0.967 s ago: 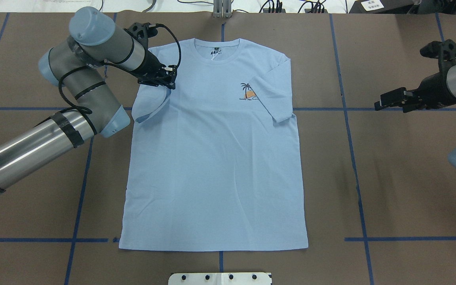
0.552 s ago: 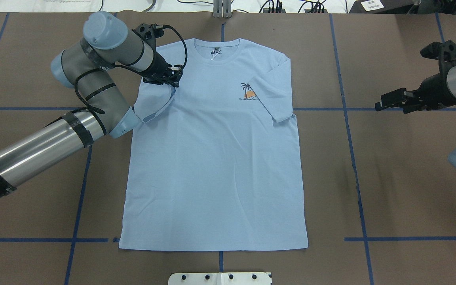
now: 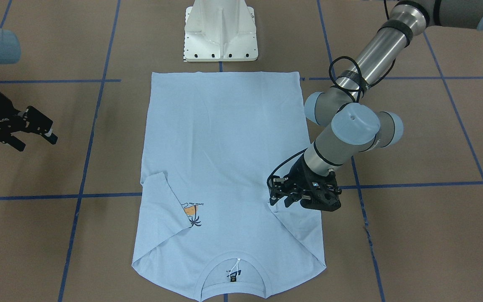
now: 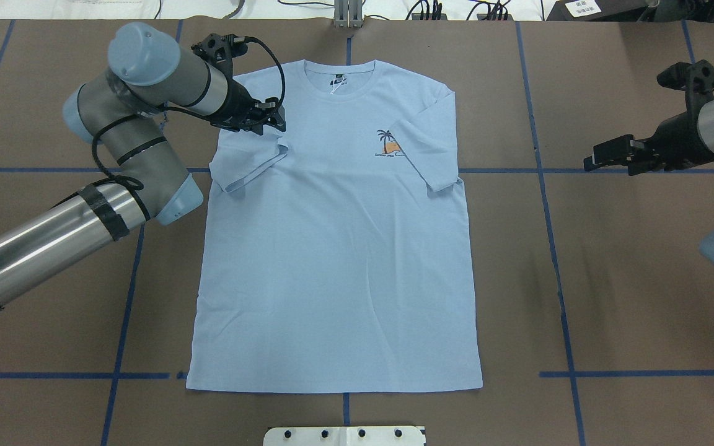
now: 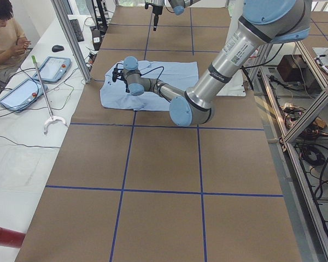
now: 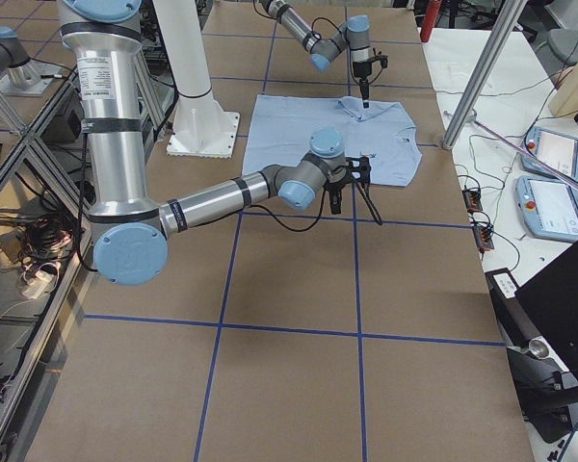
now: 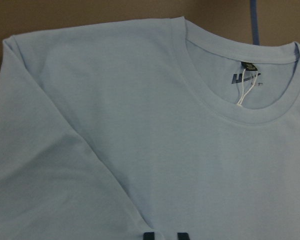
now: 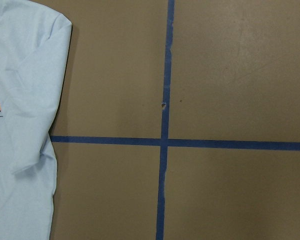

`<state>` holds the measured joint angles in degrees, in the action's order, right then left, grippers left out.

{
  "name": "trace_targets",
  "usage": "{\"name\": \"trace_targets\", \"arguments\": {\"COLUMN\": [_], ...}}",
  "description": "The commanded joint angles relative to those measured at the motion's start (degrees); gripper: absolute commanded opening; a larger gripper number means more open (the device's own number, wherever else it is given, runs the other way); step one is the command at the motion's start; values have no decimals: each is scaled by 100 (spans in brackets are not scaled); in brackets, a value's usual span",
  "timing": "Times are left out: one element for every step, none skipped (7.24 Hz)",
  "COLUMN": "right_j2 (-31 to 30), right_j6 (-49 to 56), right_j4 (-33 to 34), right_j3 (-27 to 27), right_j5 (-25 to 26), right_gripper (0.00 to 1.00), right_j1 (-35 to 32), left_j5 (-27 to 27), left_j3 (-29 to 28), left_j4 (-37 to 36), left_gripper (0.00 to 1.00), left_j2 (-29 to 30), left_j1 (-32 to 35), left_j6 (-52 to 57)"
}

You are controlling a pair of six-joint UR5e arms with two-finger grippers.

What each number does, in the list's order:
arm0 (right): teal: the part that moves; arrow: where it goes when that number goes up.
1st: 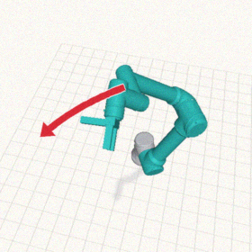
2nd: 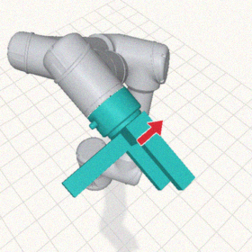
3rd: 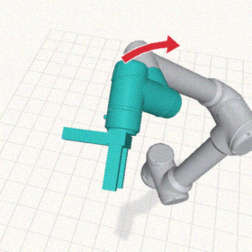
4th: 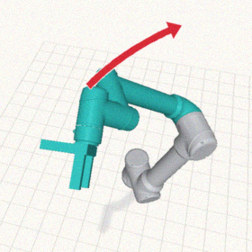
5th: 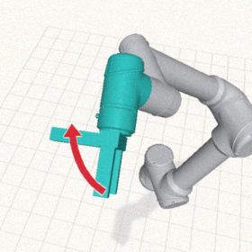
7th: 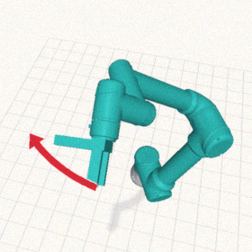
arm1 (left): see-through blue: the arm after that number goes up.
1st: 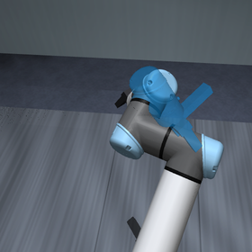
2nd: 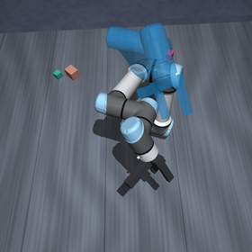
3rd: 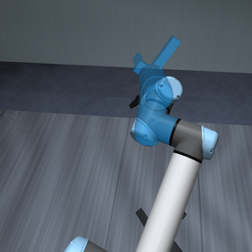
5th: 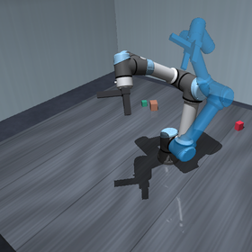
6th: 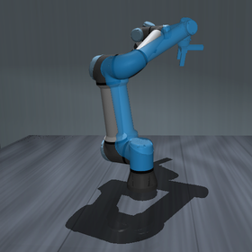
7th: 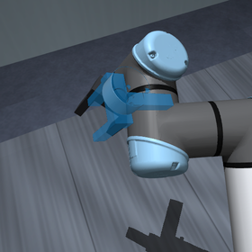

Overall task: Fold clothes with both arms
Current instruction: 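Move the right gripper to the hem corner nearest it while the left gripper holds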

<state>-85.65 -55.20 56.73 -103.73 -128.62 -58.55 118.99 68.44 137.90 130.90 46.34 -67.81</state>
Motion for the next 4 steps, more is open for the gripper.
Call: {"name": "trace_targets", "arguments": {"right_j2": [-39, -179, -476, -723], "right_j6": [-1004, -1515, -1903, -2647], "right_j4": [40, 48, 48, 48], "right_j3": [-391, -672, -1154, -1628], "right_j5": [126, 266, 520, 1306], "right_gripper": [100, 100, 99, 98], "right_j1": [420, 728, 1227, 2023], "left_j5": [412, 467, 459, 441], "left_j3": [871, 1325, 1938, 2249], "left_j4": [35, 52, 44, 44], "left_gripper": [100, 100, 100, 95], "left_j2": [-599, -1027, -1466, -1592], "left_j1": [-11, -20, -64, -212], "left_j6": [-57, -48, -170, -720]}}
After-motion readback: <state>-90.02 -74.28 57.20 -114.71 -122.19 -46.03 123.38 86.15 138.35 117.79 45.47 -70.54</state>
